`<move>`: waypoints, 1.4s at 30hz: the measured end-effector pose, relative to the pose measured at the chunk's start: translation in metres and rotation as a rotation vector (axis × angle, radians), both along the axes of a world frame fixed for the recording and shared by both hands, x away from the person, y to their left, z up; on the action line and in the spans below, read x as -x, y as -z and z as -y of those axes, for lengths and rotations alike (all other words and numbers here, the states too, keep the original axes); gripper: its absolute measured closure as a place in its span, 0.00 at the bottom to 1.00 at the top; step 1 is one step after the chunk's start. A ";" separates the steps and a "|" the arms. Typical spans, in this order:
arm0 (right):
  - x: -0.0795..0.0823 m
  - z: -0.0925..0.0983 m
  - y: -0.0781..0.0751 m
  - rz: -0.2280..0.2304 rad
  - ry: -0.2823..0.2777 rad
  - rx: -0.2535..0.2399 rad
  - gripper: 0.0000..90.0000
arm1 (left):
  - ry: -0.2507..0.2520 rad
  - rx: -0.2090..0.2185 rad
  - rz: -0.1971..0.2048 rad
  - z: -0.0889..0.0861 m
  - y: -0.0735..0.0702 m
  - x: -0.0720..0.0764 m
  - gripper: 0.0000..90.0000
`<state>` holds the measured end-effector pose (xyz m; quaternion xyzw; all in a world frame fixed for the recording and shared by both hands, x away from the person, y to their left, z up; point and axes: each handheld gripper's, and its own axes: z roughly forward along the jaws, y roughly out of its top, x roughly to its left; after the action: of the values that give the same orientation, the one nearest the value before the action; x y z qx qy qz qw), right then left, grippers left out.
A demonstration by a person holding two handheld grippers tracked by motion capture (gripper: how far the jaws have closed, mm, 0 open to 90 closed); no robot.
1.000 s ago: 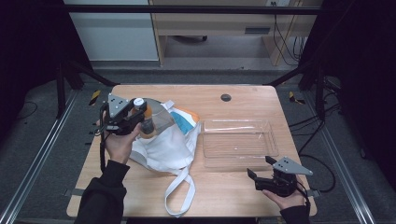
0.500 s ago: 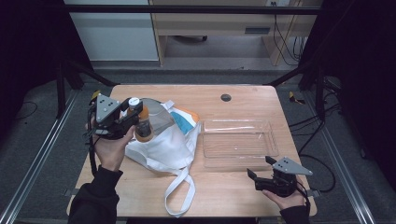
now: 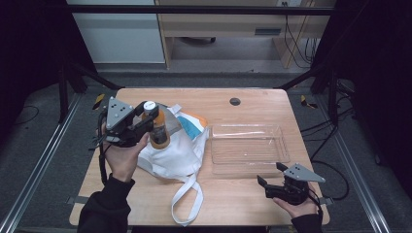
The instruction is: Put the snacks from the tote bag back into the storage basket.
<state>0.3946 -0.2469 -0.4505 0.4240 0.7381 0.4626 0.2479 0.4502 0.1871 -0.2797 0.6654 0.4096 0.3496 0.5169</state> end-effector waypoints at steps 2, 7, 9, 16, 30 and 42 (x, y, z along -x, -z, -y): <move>0.000 0.000 0.000 0.002 -0.002 0.004 0.17 | 0.015 0.008 0.003 0.005 -0.001 0.000 0.66; 0.000 0.000 0.000 -0.001 -0.001 0.002 0.17 | 0.046 0.014 0.012 0.020 -0.003 0.002 0.66; 0.000 0.000 0.000 0.000 -0.002 0.003 0.17 | 0.063 0.021 0.012 0.026 -0.003 0.003 0.66; 0.000 0.000 0.000 -0.001 -0.005 0.002 0.17 | 0.105 0.027 0.011 0.047 -0.003 0.003 0.66; 0.001 0.000 0.000 -0.002 -0.007 0.000 0.17 | 0.158 0.039 0.021 0.082 -0.006 0.004 0.66; 0.001 -0.002 0.001 0.002 -0.011 0.000 0.17 | 0.194 0.039 0.014 0.108 -0.002 0.000 0.66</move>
<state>0.3934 -0.2453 -0.4513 0.4193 0.7402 0.4643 0.2462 0.4501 0.0793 -0.2778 0.6894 0.3463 0.2946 0.5639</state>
